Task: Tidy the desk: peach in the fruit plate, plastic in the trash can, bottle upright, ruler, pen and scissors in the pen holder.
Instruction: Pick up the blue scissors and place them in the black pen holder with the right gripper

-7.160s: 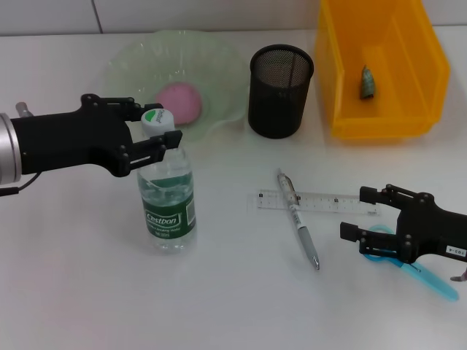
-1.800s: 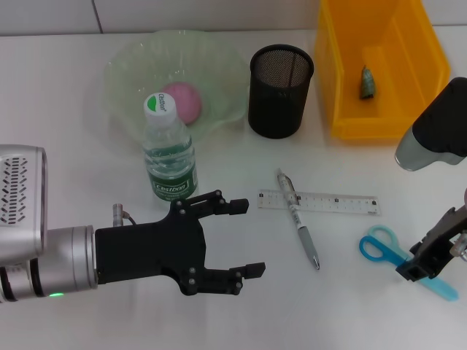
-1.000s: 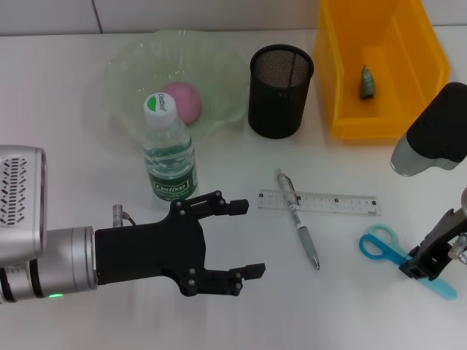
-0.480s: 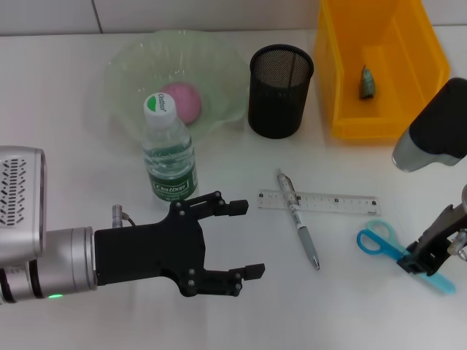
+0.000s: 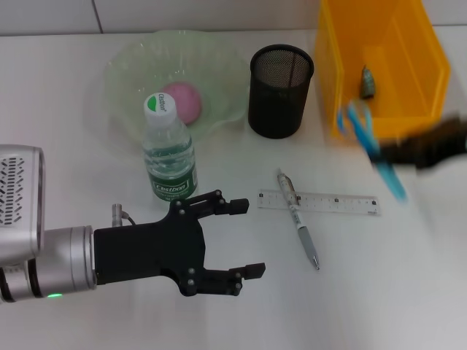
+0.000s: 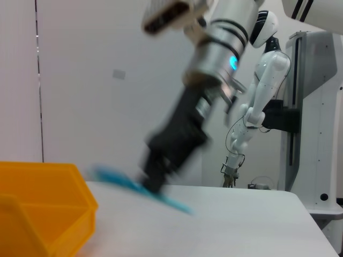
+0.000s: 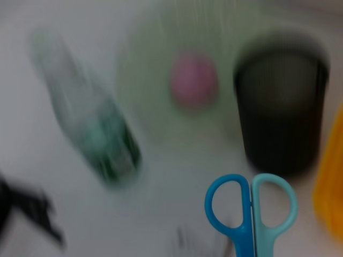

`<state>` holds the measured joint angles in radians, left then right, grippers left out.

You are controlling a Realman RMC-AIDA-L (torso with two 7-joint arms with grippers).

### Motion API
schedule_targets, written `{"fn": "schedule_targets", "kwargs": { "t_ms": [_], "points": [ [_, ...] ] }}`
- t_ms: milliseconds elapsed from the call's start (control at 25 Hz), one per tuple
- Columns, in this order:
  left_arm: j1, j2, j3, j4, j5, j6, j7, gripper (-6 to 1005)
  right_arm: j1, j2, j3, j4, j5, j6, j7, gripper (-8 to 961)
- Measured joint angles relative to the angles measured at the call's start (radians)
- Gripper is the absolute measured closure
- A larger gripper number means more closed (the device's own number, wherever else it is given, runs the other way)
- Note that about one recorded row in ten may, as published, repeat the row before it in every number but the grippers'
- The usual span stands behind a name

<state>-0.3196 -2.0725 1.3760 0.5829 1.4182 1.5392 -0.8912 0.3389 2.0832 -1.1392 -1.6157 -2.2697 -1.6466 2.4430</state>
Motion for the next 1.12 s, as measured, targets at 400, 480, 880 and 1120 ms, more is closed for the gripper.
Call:
{"fn": "schedule_targets", "kwargs": {
  "t_ms": [400, 480, 880, 1120],
  "points": [
    [0.000, -0.001, 0.000, 0.000, -0.003, 0.001, 0.000, 126, 0.052, -0.007, 0.339, 0.706, 0.915, 0.167, -0.867, 754],
    [-0.001, -0.001, 0.000, 0.000, -0.003, 0.001, 0.000, 126, 0.090, -0.006, 0.350, 0.808, 0.923, 0.188, -1.017, 754],
    [-0.001, -0.003, 0.000, -0.003, -0.003, -0.002, 0.000, 126, 0.291, -0.004, 0.326, 1.201, 0.971, 0.396, -1.411, 748],
    [-0.004, -0.003, 0.000, -0.017, -0.002, -0.003, 0.007, 126, 0.345, 0.000, 0.238, 1.250, 0.969, 0.474, -1.414, 724]
  ]
}}
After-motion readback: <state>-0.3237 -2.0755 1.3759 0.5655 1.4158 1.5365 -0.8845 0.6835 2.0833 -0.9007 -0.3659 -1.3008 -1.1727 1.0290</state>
